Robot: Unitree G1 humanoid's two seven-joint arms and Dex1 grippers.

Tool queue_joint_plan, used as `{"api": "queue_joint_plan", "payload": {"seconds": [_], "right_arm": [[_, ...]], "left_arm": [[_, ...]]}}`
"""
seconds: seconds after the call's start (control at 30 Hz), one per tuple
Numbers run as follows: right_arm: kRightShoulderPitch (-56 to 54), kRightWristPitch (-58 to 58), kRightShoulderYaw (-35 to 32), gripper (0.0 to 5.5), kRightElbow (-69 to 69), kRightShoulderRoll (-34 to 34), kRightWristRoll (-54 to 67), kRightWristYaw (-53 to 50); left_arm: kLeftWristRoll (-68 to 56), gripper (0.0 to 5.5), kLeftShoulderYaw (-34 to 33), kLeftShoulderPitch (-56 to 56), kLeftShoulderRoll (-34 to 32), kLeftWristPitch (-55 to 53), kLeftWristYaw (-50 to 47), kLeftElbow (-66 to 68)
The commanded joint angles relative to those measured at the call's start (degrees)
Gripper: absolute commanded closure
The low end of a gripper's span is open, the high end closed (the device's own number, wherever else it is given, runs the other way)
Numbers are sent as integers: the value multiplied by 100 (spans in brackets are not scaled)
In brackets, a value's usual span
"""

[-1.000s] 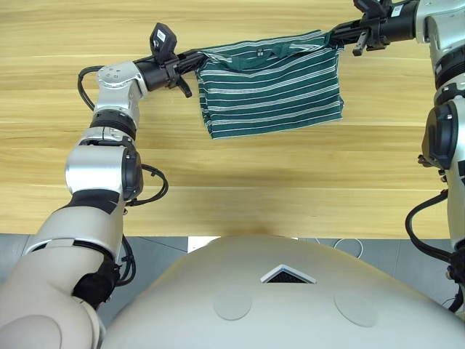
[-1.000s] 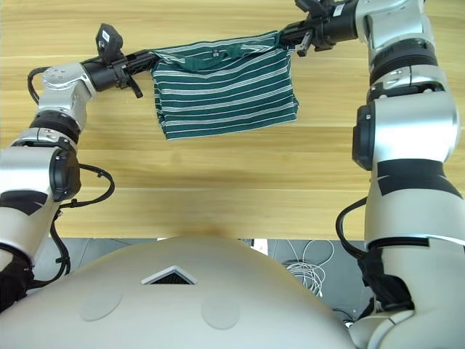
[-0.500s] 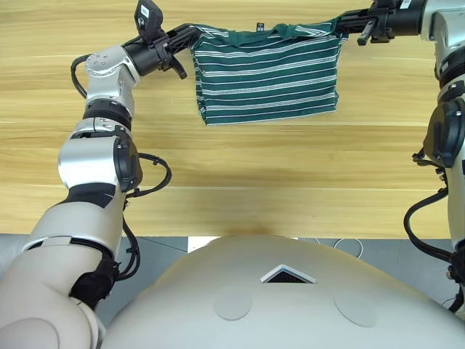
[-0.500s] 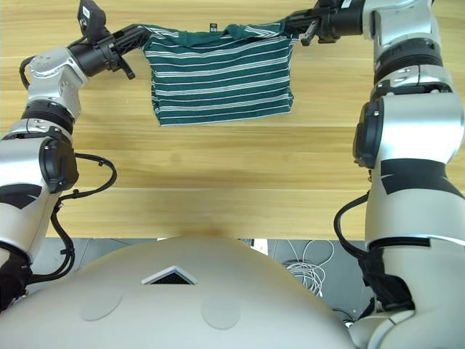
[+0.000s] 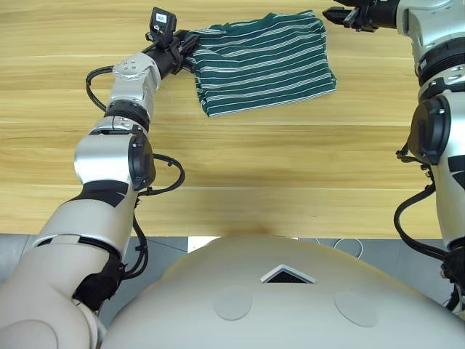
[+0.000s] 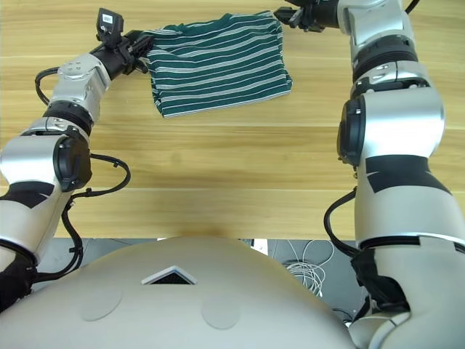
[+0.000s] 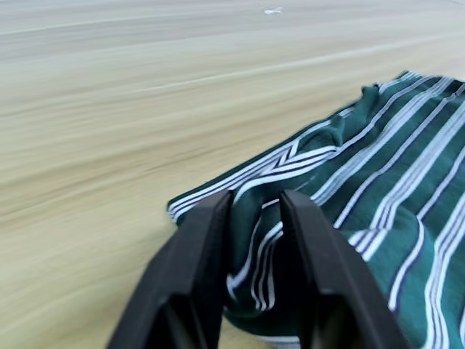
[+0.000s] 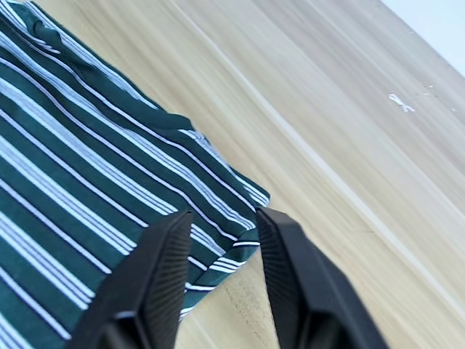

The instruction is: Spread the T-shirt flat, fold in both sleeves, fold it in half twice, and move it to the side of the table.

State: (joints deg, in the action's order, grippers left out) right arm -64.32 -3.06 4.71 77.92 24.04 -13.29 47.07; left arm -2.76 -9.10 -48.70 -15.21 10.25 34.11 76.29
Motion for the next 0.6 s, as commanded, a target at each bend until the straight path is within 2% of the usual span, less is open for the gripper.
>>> {"api": "queue_joint_plan", "payload": {"seconds": [0.03,0.17,0.23,0.3,0.43,0.6], "right_arm": [[138,-148,-115,294,21,-35,1,-331],[325,-668,-71,229,-51,-130,-19,-80],[518,-988,-10,229,-132,-376,0,162],[847,-1290,209,229,-233,-699,-132,176],[1517,-1434,630,229,-441,-1370,-309,168],[2016,-1182,821,229,-907,-2189,-237,-263]], "left_arm": [[-55,358,-208,-232,-28,31,-370,28],[-445,338,-780,-409,-283,404,-942,-18],[-527,338,-976,-431,-427,567,-1254,-26],[-344,338,-887,-313,-508,822,-1440,-49],[-123,338,-587,223,-374,1706,-1107,-325],[-422,338,-533,1369,-7,2556,-414,-1158]]}}
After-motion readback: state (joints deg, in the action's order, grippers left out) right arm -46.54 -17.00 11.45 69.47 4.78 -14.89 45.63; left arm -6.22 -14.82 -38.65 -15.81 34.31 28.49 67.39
